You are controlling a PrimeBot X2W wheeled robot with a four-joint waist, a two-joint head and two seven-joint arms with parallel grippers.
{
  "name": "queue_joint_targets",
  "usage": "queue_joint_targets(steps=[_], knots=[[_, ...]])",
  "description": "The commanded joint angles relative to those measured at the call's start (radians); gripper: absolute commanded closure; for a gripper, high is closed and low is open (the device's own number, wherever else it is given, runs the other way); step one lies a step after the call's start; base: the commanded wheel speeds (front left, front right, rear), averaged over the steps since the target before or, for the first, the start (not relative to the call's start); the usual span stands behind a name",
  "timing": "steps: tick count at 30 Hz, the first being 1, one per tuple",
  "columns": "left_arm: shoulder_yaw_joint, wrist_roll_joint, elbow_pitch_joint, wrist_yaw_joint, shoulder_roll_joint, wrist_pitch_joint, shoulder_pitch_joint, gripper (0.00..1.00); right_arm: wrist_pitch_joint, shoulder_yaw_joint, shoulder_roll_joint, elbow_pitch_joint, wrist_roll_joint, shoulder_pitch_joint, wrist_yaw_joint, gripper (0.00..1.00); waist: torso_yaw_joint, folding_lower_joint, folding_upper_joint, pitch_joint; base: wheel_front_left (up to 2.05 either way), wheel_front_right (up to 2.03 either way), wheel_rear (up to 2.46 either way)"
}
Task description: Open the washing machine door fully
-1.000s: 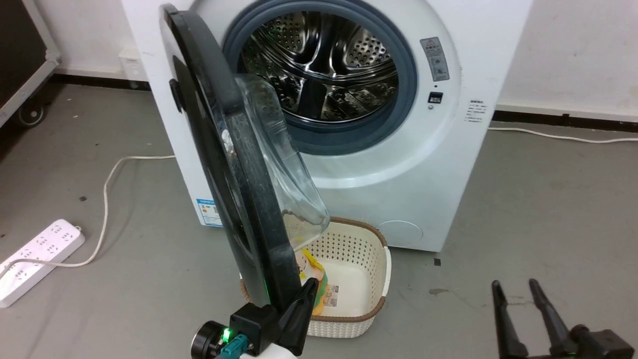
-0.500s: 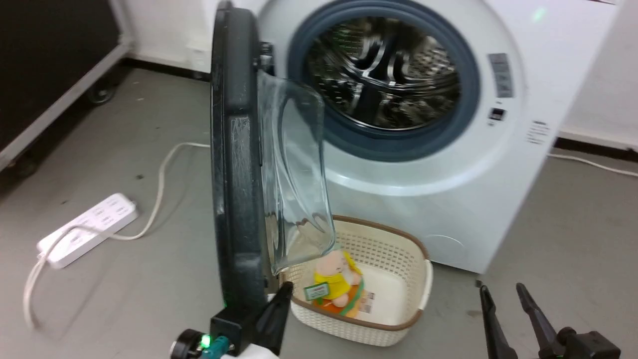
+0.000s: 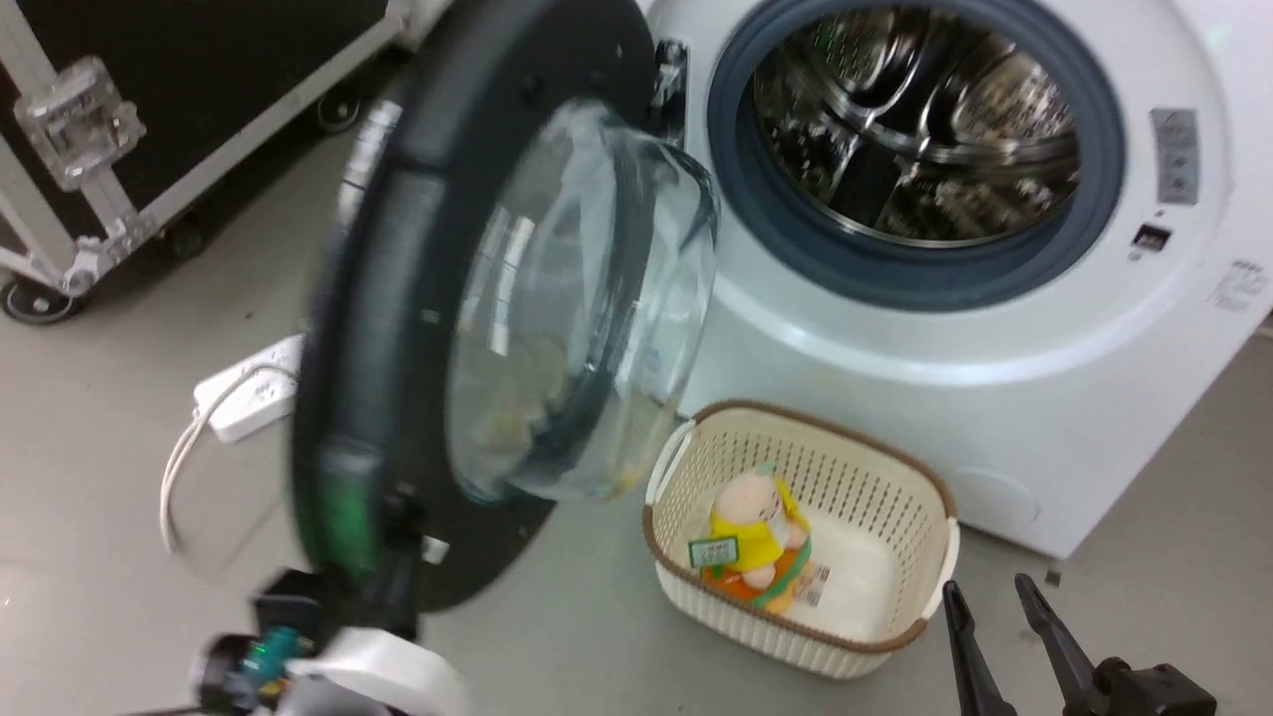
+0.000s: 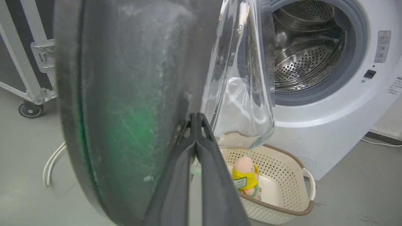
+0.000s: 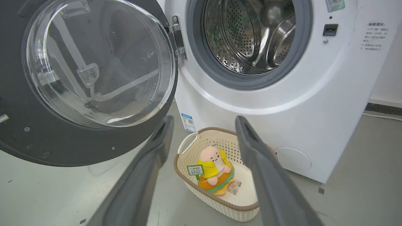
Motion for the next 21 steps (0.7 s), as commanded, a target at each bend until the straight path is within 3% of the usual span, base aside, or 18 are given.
queue_joint_targets(steps=[1, 10, 21], knots=[[0.023, -0.013, 0.008, 0.005, 0.015, -0.012, -0.029, 1.00, -0.005, 0.001, 0.003, 0.000, -0.012, 0.002, 0.001, 0.00, 0.007, 0.0000, 0.0000, 0.038, 0.00, 0.00, 0.00], [0.168, -0.084, 0.089, 0.011, 0.101, -0.039, -0.142, 1.00, -0.005, -0.005, -0.024, -0.005, -0.054, -0.045, 0.001, 0.00, -0.026, 0.0000, 0.0000, 0.167, 0.00, 0.00, 0.00], [0.342, -0.190, 0.297, -0.061, 0.217, -0.063, -0.290, 1.00, -0.005, -0.015, -0.064, -0.011, -0.053, -0.077, 0.001, 0.00, -0.065, 0.0000, 0.0000, 0.255, 0.00, 0.00, 0.00]])
